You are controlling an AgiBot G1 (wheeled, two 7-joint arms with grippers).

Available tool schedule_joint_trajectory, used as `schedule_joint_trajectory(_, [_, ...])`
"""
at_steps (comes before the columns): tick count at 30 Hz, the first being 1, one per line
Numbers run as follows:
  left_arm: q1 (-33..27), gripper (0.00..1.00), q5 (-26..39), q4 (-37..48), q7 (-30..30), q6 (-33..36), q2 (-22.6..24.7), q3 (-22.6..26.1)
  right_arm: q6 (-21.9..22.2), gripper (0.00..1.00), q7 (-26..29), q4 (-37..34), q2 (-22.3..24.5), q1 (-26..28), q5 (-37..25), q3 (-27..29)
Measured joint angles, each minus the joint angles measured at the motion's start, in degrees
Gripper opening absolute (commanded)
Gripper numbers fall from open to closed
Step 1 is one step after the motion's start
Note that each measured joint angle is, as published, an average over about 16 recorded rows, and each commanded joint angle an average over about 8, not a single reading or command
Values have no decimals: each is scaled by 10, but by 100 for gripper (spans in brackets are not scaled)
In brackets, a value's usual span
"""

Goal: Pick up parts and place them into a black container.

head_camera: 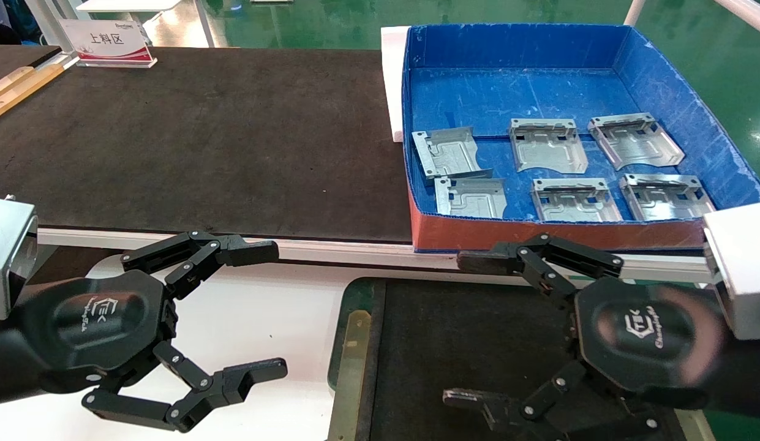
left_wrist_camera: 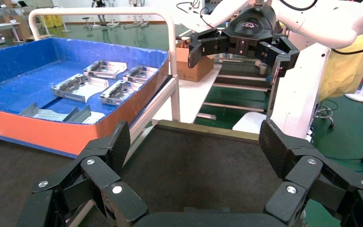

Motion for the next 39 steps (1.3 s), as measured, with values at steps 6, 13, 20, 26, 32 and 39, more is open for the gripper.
schedule_joint_trajectory(6, [0, 100, 0, 0, 0, 0, 0, 0, 0, 100, 0, 0, 0, 0, 0, 0])
schedule_joint_trajectory(13, [0, 82, 0, 0, 0, 0, 0, 0, 0, 100, 0, 0, 0, 0, 0, 0])
schedule_joint_trajectory(20, [0, 0, 0, 0, 0, 0, 0, 0, 0, 100, 0, 0, 0, 0, 0, 0])
schedule_joint_trajectory(26, [0, 0, 0, 0, 0, 0, 0, 0, 0, 100, 0, 0, 0, 0, 0, 0])
schedule_joint_trajectory(32, [0, 0, 0, 0, 0, 0, 0, 0, 0, 100, 0, 0, 0, 0, 0, 0])
schedule_joint_trajectory(39, [0, 0, 0, 0, 0, 0, 0, 0, 0, 100, 0, 0, 0, 0, 0, 0])
